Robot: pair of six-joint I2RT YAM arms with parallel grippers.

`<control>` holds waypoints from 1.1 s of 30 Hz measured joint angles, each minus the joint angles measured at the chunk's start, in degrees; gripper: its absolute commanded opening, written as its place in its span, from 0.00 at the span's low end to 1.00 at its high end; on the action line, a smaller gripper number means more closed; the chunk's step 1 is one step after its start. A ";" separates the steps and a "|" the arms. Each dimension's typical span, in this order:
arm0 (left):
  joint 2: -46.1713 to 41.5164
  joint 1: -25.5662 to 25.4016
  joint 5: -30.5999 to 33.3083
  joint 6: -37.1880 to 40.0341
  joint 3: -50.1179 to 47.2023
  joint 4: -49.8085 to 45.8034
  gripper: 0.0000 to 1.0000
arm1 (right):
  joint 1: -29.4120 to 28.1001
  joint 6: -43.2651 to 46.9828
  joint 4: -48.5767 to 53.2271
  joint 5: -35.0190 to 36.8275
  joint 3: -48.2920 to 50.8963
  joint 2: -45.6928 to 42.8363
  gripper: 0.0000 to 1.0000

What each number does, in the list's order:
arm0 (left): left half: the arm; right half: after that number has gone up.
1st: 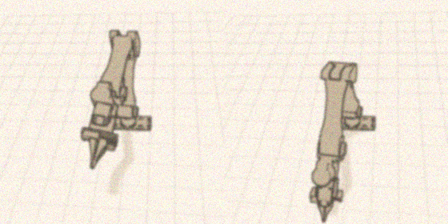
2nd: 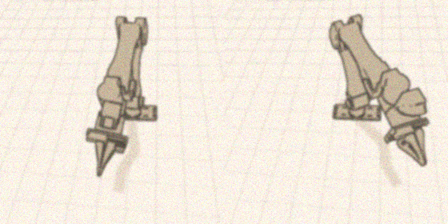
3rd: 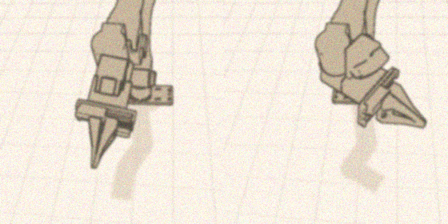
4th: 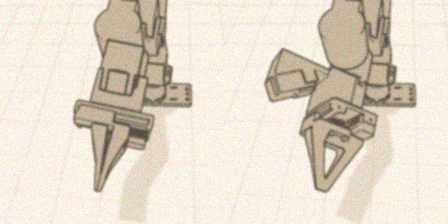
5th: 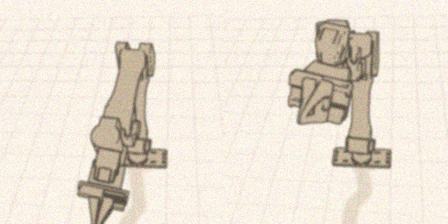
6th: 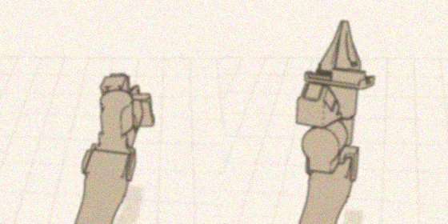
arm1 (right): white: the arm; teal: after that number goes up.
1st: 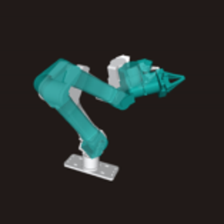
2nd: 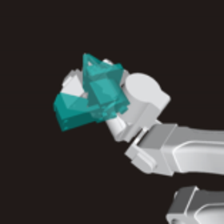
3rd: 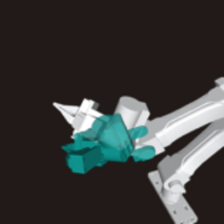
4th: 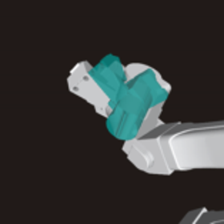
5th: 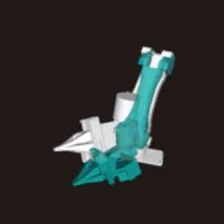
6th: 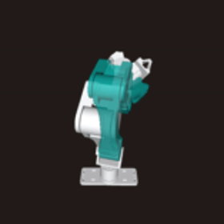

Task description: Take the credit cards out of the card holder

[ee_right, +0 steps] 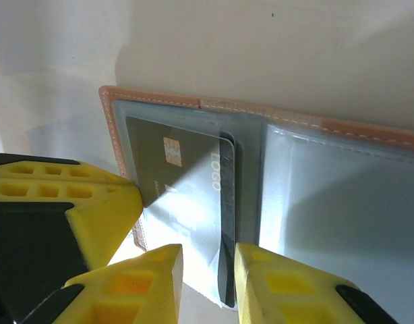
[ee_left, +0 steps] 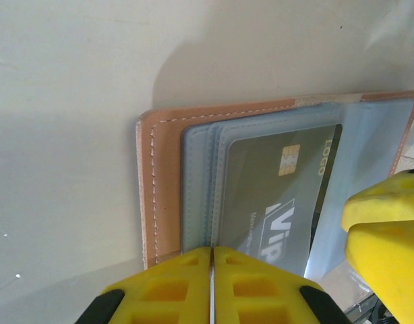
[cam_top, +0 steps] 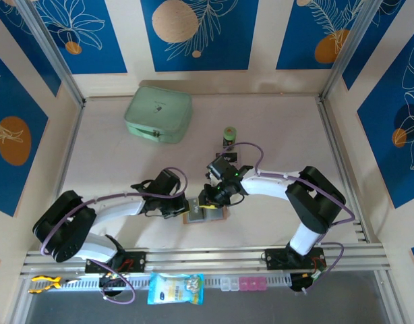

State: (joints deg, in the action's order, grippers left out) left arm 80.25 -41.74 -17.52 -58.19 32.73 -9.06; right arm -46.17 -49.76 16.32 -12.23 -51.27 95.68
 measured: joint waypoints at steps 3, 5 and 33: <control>-0.33 0.00 0.13 0.00 0.00 -0.87 0.12 | 0.00 -0.02 -0.70 -0.28 0.00 0.00 0.27; -0.37 0.00 0.22 0.02 0.11 -1.42 0.12 | 0.00 -0.04 -1.20 -0.68 0.00 0.00 0.27; 0.52 0.00 1.27 0.20 1.75 -3.34 0.07 | 0.00 -0.04 -2.84 -3.26 0.00 2.12 0.27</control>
State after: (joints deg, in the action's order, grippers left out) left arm 80.77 -41.74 -16.25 -58.00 34.48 -12.40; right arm -46.17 -49.80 13.47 -15.49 -51.27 97.80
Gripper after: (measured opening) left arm 0.069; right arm 0.267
